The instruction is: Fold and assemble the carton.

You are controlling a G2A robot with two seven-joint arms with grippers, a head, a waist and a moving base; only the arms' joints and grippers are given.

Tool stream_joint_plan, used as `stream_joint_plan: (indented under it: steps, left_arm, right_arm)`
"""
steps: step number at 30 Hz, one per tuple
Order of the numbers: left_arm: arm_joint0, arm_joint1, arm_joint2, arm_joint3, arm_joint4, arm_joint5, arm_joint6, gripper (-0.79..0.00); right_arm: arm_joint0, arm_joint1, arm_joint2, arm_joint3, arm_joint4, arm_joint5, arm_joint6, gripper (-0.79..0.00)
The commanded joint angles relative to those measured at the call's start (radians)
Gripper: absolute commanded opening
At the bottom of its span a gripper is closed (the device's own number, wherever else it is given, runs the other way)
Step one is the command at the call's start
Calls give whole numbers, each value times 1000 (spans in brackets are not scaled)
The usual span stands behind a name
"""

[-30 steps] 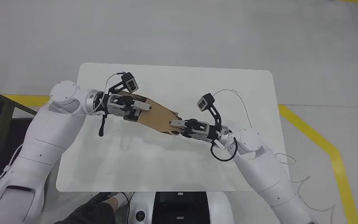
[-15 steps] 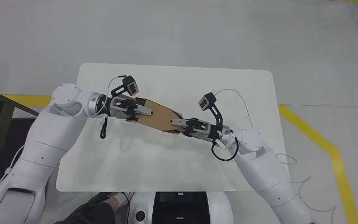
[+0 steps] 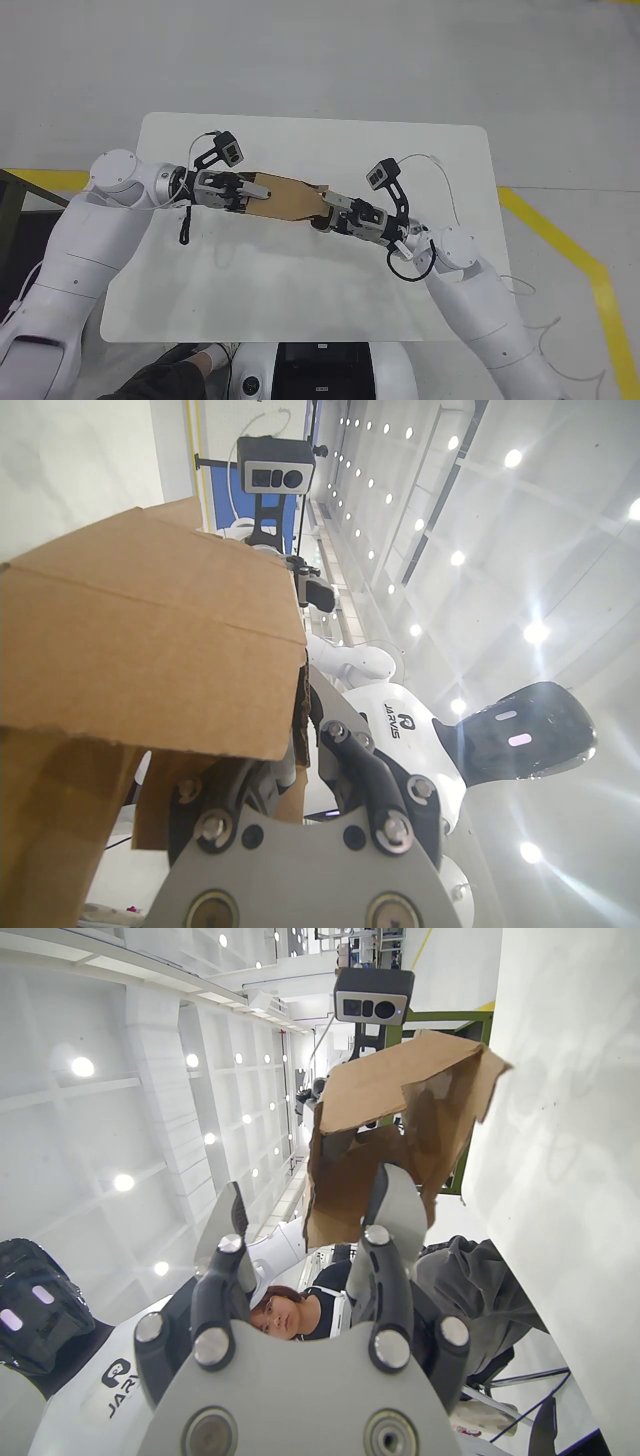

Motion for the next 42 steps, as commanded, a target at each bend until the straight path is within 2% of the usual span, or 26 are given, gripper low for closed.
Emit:
stream_joint_plan:
  steps: [1, 10, 17, 29, 42]
  left_arm:
    - [0, -1, -5, 7, 7, -8, 12, -785]
    - [8, -6, -1, -7, 90, -60, 57, -785]
    - [15, -11, 6, -18, 65, -27, -4, -785]
    - [23, -19, 26, -45, 161, -46, 61, -785]
    - [5, -34, 72, -86, 222, -26, 78, -785]
  right_arm:
    - [-6, 3, 13, -7, 4, 1, 2, 0]
    - [-29, 8, 47, -37, -13, -51, -20, 0]
    - [-40, 9, 61, -34, -16, -74, -50, 0]
    - [-52, 5, 57, -55, 121, -72, 29, 0]
    - [-47, -4, 3, -49, 94, -71, 32, 0]
